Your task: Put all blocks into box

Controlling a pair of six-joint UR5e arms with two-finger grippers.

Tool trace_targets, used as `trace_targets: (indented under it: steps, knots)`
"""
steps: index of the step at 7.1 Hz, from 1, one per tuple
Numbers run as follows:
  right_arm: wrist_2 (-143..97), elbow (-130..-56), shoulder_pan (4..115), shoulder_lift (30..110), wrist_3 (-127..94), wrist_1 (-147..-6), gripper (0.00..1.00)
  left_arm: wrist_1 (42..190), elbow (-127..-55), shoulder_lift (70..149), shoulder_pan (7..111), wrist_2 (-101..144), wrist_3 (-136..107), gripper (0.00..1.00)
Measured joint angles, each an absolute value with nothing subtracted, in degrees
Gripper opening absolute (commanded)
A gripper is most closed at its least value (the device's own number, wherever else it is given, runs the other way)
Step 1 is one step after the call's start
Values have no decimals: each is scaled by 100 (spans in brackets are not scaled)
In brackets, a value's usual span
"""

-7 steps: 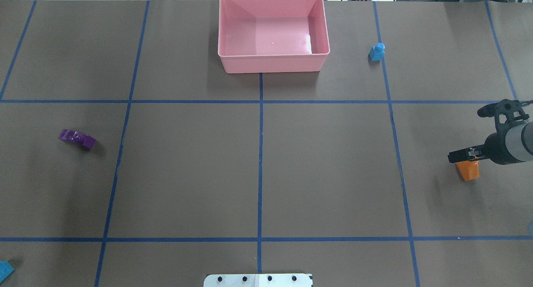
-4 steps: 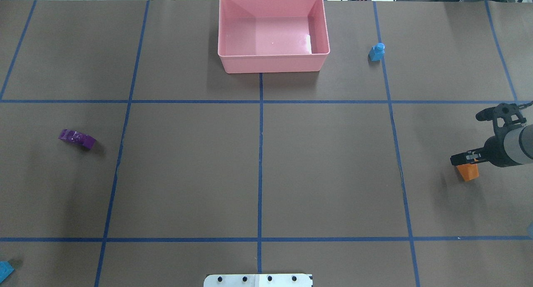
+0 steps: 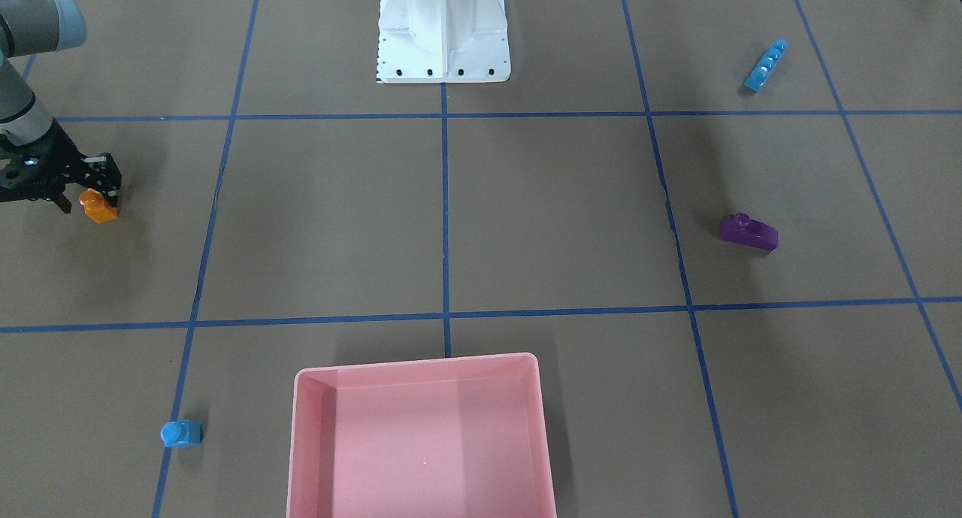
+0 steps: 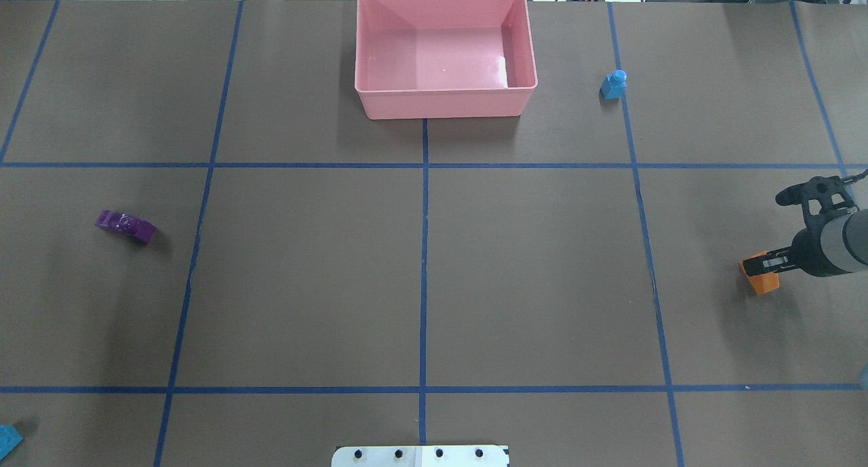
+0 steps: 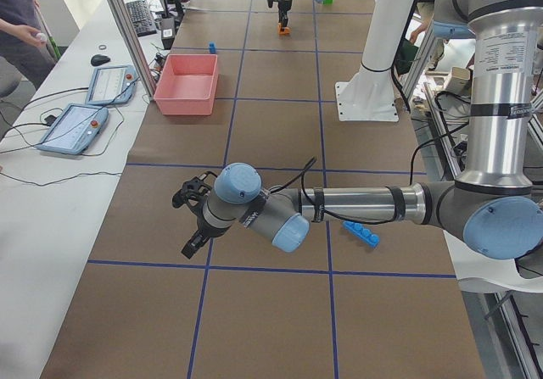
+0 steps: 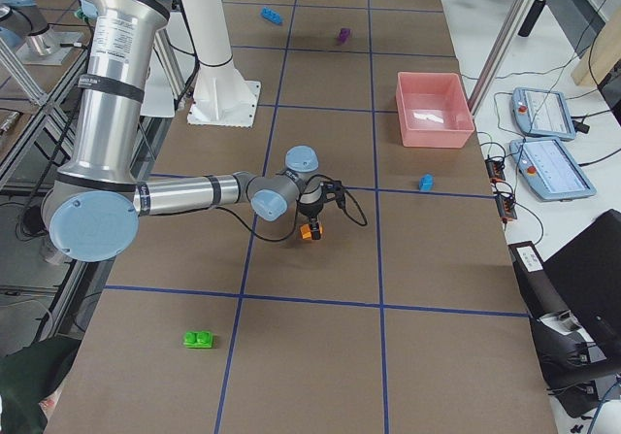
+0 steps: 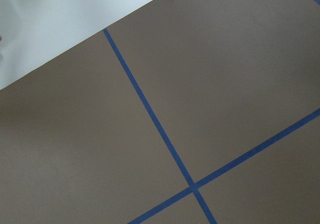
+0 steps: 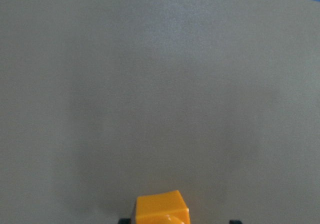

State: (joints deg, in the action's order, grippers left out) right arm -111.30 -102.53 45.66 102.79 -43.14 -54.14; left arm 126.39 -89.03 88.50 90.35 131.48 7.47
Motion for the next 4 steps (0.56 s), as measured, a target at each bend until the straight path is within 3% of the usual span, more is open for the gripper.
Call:
trace_targets:
  steps: [1,4]
  knots:
    - [-11109,-10251,4546,10274,-4291,-5414,0,12639,-8903,8850,9035,13149,747,100]
    - [-11140,-10681,4630,10213,-4305,-5430,0,12646,-8903,8843,9035,13148,747,100]
